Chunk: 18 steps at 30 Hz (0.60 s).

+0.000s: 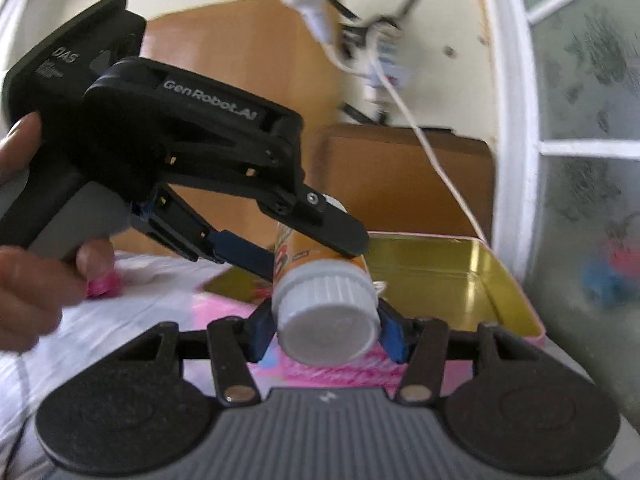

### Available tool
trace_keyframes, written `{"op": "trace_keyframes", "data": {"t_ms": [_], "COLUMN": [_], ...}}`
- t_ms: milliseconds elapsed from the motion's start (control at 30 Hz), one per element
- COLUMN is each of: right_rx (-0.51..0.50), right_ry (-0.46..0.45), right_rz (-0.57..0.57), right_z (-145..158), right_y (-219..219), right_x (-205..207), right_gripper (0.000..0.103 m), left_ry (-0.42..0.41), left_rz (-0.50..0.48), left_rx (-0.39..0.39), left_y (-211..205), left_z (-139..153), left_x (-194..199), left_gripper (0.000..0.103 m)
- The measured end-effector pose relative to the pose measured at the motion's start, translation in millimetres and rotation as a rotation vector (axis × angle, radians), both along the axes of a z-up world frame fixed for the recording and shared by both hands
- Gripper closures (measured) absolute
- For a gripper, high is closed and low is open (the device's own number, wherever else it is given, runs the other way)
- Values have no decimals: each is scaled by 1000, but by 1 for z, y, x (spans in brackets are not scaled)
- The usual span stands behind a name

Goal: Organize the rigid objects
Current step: 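Carry the white bottle into the pink tin and release it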

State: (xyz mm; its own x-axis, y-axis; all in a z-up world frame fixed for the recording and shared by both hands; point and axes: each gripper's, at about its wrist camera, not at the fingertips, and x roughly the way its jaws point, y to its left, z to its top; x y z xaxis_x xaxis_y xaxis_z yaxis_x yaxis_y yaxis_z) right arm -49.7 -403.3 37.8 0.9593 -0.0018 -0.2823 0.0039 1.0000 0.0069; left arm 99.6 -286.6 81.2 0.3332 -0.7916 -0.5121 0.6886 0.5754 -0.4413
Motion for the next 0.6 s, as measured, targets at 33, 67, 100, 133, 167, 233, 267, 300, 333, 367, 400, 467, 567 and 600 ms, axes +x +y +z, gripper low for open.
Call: {"op": "trace_keyframes", "data": {"t_ms": [33,67,100,133,167,233,267,300,333,367,400,467,567,600], "right_rx": [6,9,9,7,0,-22,-27,-32,-40,-54,-61,-67,-64,-56], "right_ry": [14,28,42,53,61,76,85,98,108,109,96,65,18,-1], "right_rz": [-17,-30,-42,-52,-59,-69,-74,-82,-92,-102,-109,-129,-141,-138], "right_z": [0,-1,-2,-4,-6,-11,-14,-16,-19,-23,-25,-25,-19,-17], "right_y": [-6,-11,-16,-20,-24,-28,-30,-30,-31,-30,-29,-25,-16,-13], "right_x": [11,22,33,42,50,64,67,74,82,88,90,91,79,72], "right_gripper": [51,51,51,51,51,51,51,50,51,49,39,37,37,38], "left_ry": [0,5,11,23,35,46,43,32,19,-2,-24,-74,-132,-151], "left_rz": [4,10,16,24,36,62,76,97,113,135,157,186,211,218], "left_rx": [8,13,17,17,16,24,32,46,59,75,88,103,98,88], "left_y": [-11,-20,-26,-32,-37,-44,-46,-49,-51,-52,-51,-42,-21,-14], "left_z": [-2,-4,-7,-10,-13,-19,-21,-23,-24,-24,-23,-20,-11,-8], "left_x": [8,16,21,28,33,42,45,47,47,46,44,38,22,19], "left_gripper": [31,31,30,30,30,30,30,30,30,30,30,30,31,31]}}
